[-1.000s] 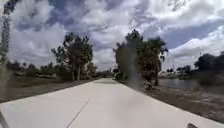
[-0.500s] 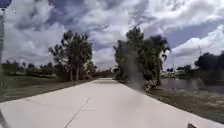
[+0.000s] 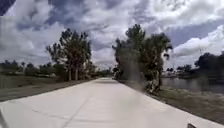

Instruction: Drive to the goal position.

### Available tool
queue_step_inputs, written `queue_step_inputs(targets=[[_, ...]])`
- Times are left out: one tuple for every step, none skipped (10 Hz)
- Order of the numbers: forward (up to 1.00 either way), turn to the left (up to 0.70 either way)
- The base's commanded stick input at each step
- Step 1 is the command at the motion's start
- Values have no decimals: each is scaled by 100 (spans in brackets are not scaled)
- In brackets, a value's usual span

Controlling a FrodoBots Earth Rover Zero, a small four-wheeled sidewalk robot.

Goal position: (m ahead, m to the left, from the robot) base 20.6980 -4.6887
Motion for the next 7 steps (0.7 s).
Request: queue_step_inputs(targets=[[69, 1], [69, 1], [69, 1], [69, 1], [69, 1], [69, 1], [69, 1]])
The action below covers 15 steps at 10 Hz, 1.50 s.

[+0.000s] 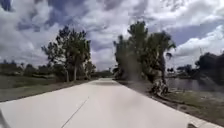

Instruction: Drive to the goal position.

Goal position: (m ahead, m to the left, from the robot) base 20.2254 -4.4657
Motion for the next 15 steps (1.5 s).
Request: queue_step_inputs(targets=[[69, 1], [69, 7], [69, 14], [69, 11], [69, 3], [69, 2], [69, 1], [69, 1], [69, 1], [69, 1], [69, 2], [69, 5], [69, 14], [69, 14], [69, 6]])
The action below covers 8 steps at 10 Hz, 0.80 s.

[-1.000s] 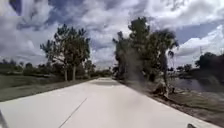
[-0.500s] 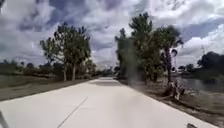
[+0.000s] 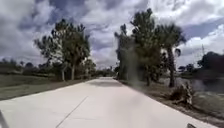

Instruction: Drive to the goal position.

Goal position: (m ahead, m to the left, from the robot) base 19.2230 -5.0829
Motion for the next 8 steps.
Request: queue_step_inputs(targets=[[69, 1], [69, 1], [69, 1], [69, 4], [69, 14], [69, 14], [69, 11], [69, 1]])
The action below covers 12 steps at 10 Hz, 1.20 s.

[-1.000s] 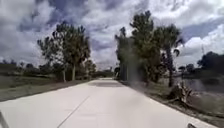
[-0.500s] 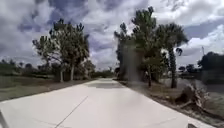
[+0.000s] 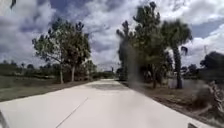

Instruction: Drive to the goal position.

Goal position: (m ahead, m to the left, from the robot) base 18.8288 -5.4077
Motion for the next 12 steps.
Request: queue_step_inputs(targets=[[69, 1], [69, 1], [69, 1], [69, 8], [69, 14], [69, 14], [69, 7], [69, 1], [69, 1], [69, 1], [69, 1], [69, 1]])
